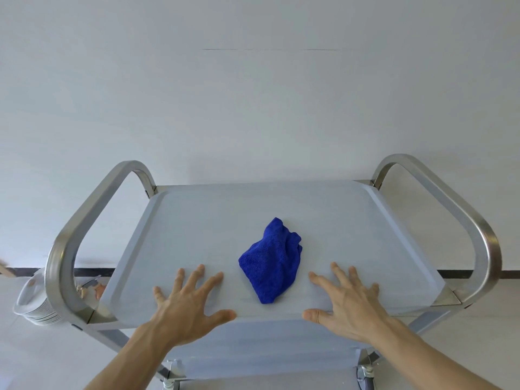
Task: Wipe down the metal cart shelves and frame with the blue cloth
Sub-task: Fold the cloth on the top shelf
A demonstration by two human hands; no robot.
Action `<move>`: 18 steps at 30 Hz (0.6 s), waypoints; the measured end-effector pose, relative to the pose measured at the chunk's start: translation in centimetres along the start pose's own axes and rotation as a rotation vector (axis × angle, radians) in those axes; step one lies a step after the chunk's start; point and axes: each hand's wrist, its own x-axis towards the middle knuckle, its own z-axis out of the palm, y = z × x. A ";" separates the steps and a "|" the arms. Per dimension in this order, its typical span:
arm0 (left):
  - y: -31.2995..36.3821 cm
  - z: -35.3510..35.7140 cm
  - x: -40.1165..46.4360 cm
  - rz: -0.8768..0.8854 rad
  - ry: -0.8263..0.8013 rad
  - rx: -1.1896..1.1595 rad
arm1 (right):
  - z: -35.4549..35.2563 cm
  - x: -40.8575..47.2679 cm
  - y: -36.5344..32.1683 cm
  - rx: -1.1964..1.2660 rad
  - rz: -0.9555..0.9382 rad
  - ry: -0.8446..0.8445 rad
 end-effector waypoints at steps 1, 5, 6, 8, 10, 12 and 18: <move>0.0 -0.3 0.4 0.000 -0.002 -0.002 | -0.3 0.4 0.0 0.000 -0.001 -0.001; -0.4 -1.2 2.1 0.005 -0.004 -0.011 | -0.6 1.9 -0.2 -0.005 0.001 0.010; -0.7 -1.4 2.5 0.008 -0.006 -0.013 | -0.6 2.2 -0.3 -0.006 0.001 0.013; -1.4 -2.0 3.3 0.015 -0.011 -0.018 | -0.7 2.7 -0.9 -0.005 0.003 0.014; -2.0 -2.5 3.9 0.022 -0.020 -0.017 | -1.0 3.1 -1.4 0.000 0.006 0.004; -2.3 -2.9 4.4 0.022 -0.025 -0.018 | -1.2 3.5 -1.8 -0.001 0.009 -0.009; -2.2 -3.0 4.5 0.032 -0.054 -0.023 | -1.8 3.5 -2.1 -0.010 0.027 -0.054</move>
